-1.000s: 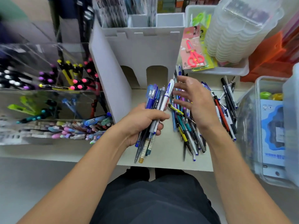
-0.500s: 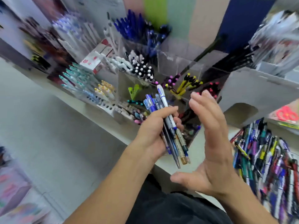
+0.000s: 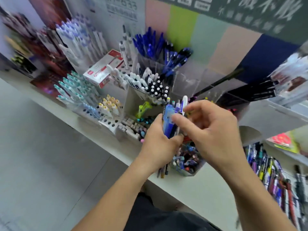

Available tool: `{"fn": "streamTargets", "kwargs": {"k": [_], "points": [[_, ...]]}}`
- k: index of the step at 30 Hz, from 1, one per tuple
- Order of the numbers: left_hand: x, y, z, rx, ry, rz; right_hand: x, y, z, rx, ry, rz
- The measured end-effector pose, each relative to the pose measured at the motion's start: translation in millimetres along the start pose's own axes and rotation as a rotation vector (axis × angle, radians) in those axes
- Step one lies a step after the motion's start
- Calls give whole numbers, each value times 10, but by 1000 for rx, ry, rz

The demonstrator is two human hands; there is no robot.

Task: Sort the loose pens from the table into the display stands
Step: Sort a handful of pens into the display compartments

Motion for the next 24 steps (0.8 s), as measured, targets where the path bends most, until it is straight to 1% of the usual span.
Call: {"fn": "streamTargets", "kwargs": {"k": [1, 3, 5, 8, 10, 13, 15, 17, 18, 21, 24], "points": [[-10, 1, -1, 30, -43, 0, 60, -87, -26, 42, 61, 57], [-51, -15, 23, 37, -70, 12, 143, -181, -72, 114, 31, 115], [-86, -54, 63, 28, -103, 75, 170, -178, -125, 146, -33, 104], [-123, -62, 118, 5, -121, 163, 188, -151, -108, 154, -54, 84], [-144, -51, 141, -36, -115, 199, 31, -217, -37, 157, -130, -28], [-188, -52, 222, -168, -15, 219, -549, -296, 165, -4, -170, -299], [-240, -46, 280, -286, 169, 222, -836, -194, 218, -112, -72, -365], [-244, -30, 296, -375, 366, 263, -871, 18, 102, -164, 150, -358], [-240, -23, 291, -399, 428, 287, -812, 133, -8, -177, 266, -336], [-210, -16, 239, -426, 510, 353, -534, 409, -398, -220, 519, -252], [-205, -22, 172, -426, 517, 371, -343, 533, -687, -210, 608, -230]]}}
Point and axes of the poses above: each hand's wrist, its own y-axis away from the middle knuckle, its own x-axis out of the palm, z = x × y, the point moved 3 cm from there along -y, towards the middle knuckle, and after that the axes turned 6 degrees about -x, right-handed, at the moved point
